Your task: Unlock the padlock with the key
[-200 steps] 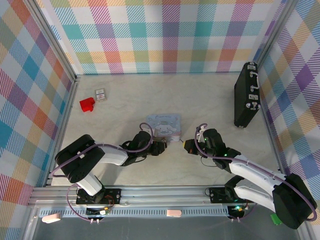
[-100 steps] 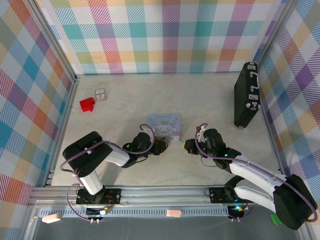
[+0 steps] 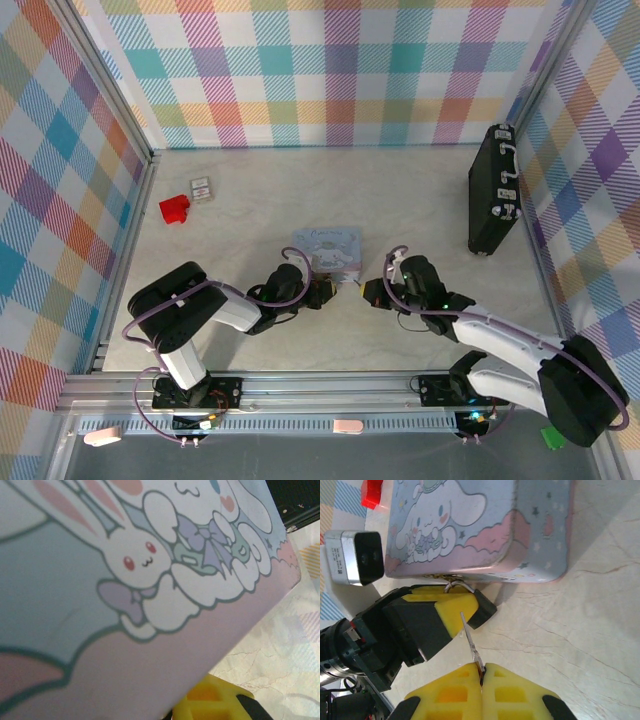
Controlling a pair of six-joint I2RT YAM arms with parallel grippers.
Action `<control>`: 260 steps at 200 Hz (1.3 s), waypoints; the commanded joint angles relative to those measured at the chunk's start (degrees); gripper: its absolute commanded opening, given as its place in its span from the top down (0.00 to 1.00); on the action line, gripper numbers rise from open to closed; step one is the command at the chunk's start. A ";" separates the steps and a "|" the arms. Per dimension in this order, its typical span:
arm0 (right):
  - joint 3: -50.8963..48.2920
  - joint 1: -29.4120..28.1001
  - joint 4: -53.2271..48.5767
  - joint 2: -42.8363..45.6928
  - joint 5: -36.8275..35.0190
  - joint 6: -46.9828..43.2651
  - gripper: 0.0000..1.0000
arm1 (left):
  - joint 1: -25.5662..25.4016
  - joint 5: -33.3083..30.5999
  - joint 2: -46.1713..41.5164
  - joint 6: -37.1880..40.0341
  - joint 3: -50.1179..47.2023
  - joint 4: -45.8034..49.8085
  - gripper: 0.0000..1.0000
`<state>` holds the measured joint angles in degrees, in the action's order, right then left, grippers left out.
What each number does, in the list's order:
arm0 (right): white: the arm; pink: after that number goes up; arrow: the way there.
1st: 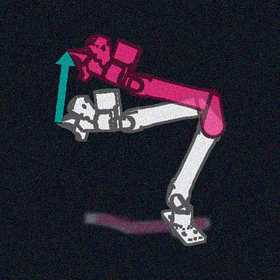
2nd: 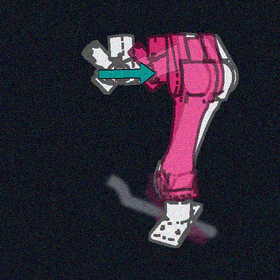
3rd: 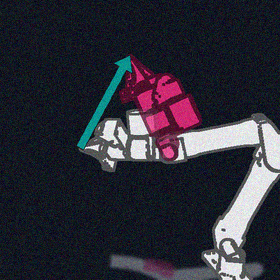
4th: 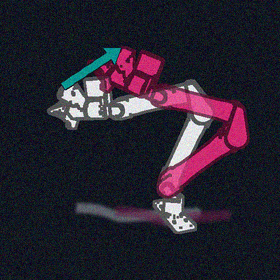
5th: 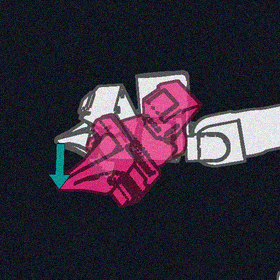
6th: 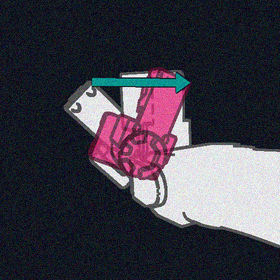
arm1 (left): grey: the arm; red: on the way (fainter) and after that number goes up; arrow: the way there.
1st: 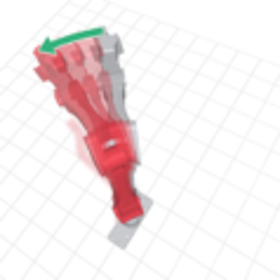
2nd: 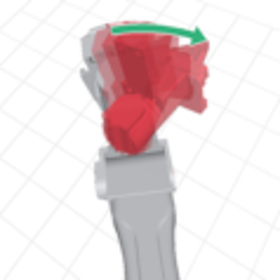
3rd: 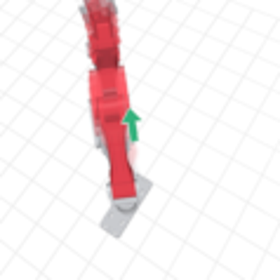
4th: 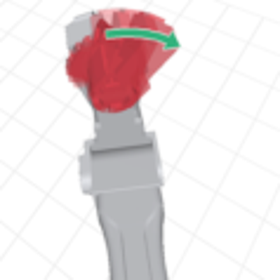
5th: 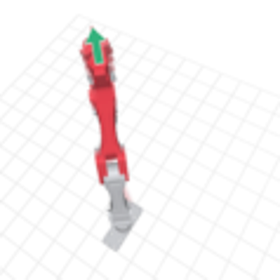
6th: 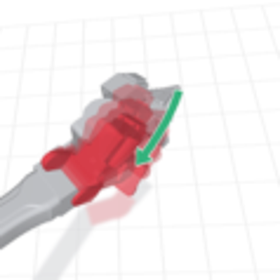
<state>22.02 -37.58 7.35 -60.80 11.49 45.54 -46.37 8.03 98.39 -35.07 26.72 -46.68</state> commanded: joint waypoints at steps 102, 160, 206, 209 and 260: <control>14.92 1.24 -7.18 -12.85 -6.91 -15.75 1.00 | -0.30 2.45 -9.97 2.88 0.03 10.55 1.00; 15.14 3.22 -5.72 -14.16 -3.54 -14.47 1.00 | -0.31 4.39 -9.14 1.01 1.76 11.01 1.00; 9.26 3.03 -5.65 -7.01 0.49 -8.31 1.00 | -0.31 4.01 -7.11 -4.57 9.36 21.31 1.00; 8.67 2.96 -5.48 -6.60 0.67 -7.81 1.00 | -0.30 4.20 -6.89 -5.05 9.85 21.69 1.00; 1.65 1.56 -3.50 -1.54 3.54 2.10 1.00 | -0.31 7.17 -4.11 -10.22 15.98 25.59 1.00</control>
<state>25.54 -35.14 2.48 -63.92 12.29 41.47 -46.37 12.71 93.21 -42.37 39.18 -23.22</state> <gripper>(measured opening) 0.055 0.110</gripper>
